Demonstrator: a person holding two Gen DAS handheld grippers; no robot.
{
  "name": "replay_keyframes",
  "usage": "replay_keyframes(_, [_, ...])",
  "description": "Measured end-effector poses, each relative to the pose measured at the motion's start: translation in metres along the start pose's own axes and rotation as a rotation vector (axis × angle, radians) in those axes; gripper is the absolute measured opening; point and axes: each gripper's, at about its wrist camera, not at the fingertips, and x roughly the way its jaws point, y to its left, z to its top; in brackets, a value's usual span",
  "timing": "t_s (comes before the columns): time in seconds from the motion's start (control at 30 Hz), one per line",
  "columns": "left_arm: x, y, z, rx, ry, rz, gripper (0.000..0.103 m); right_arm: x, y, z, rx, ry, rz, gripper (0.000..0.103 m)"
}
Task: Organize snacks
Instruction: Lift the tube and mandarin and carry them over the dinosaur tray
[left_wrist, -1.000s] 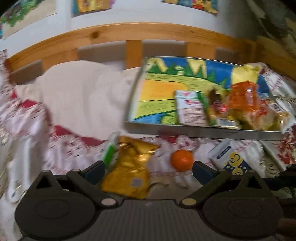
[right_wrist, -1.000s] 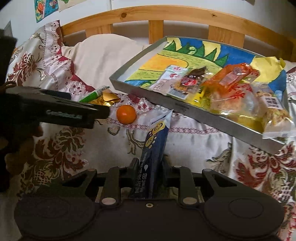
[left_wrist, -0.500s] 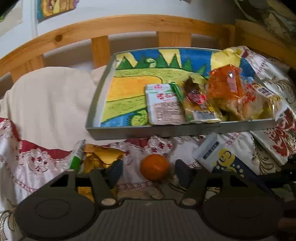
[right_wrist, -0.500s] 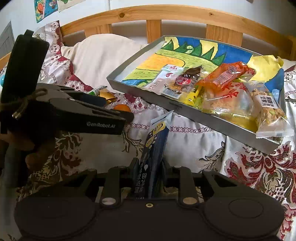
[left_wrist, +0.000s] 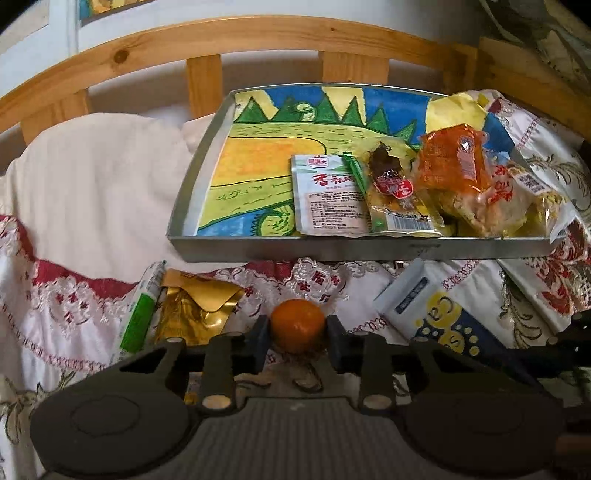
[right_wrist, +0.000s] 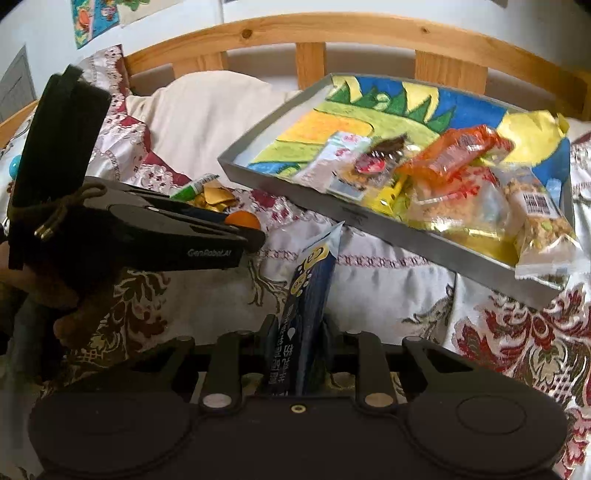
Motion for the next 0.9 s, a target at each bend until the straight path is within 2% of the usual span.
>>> replay_keyframes(0.17, [-0.015, 0.004, 0.002, -0.025, -0.003, 0.011, 0.035, -0.011, 0.013, 0.002, -0.072, -0.066, -0.007, 0.021])
replay_keyframes(0.23, [-0.022, 0.006, 0.005, -0.038, -0.015, 0.02, 0.035, -0.017, 0.016, 0.004, -0.087, -0.115, -0.007, 0.011])
replay_keyframes(0.3, [-0.028, 0.009, 0.009, -0.057, -0.029, 0.029, 0.035, -0.023, 0.016, 0.008, -0.093, -0.154, -0.006, 0.011])
replay_keyframes(0.47, [-0.031, 0.012, 0.018, -0.079, -0.03, 0.059, 0.035, -0.014, 0.011, 0.005, -0.084, -0.133, -0.009, 0.01])
replay_keyframes(0.57, [-0.036, 0.014, 0.018, -0.081, -0.039, 0.063, 0.035, -0.016, 0.011, 0.006, -0.081, -0.154, -0.009, 0.009])
replay_keyframes(0.8, [-0.039, 0.016, 0.039, -0.14, -0.075, 0.067, 0.035, -0.031, 0.009, 0.013, -0.096, -0.316, -0.021, 0.009])
replay_keyframes(0.9, [-0.033, 0.01, 0.052, -0.146, -0.087, 0.075, 0.035, -0.042, 0.0, 0.021, -0.091, -0.417, -0.073, 0.009])
